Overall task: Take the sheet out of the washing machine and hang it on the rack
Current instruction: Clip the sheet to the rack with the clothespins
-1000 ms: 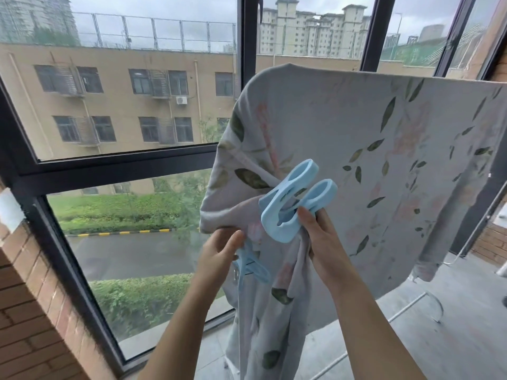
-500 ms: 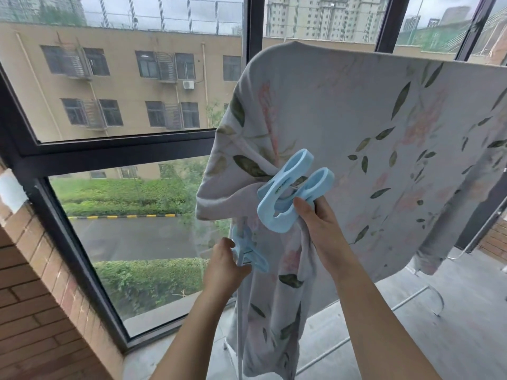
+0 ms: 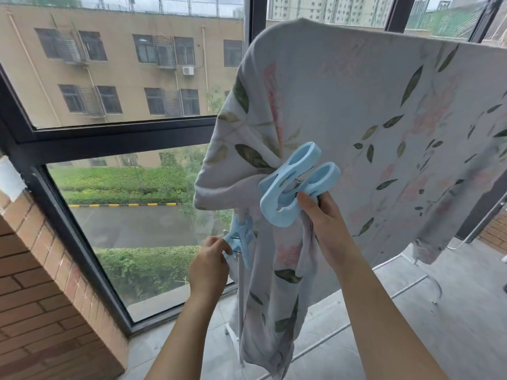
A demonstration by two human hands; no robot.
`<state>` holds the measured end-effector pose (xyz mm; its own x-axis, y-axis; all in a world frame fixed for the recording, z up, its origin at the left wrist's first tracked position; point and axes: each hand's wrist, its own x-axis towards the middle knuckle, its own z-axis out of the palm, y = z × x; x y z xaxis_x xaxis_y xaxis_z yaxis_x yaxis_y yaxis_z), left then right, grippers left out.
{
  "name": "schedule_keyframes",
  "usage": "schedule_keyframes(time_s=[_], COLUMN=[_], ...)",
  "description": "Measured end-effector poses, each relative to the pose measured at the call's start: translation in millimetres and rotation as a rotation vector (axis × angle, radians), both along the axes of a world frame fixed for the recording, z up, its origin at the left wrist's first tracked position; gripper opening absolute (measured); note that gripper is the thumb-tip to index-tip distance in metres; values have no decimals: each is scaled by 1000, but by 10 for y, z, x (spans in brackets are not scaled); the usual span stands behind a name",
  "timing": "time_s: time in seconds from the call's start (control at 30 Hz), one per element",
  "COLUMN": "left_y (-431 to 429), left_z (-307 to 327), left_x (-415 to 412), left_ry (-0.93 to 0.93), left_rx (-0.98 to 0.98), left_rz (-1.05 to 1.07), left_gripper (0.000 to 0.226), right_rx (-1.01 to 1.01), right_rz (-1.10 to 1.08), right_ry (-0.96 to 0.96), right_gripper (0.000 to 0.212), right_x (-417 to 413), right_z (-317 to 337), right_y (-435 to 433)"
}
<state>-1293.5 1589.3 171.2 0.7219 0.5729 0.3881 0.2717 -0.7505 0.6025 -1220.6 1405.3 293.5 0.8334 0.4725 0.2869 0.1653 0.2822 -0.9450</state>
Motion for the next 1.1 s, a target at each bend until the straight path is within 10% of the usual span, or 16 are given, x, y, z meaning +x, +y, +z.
schedule_keyframes(time_s=[0.23, 0.7, 1.1], left_y=[-230, -227, -11], left_z=[36, 298, 575], left_x=[32, -32, -378], left_ry=[184, -6, -171], left_rx=[-97, -85, 24], left_rz=[1, -30, -80], left_gripper=[67, 46, 38], right_rx=[7, 12, 207], right_rz=[-9, -28, -22], right_ry=[3, 9, 85], right_gripper=[30, 22, 69], right_x=[-31, -63, -108], right_z=[-28, -54, -69], right_y=[12, 62, 287])
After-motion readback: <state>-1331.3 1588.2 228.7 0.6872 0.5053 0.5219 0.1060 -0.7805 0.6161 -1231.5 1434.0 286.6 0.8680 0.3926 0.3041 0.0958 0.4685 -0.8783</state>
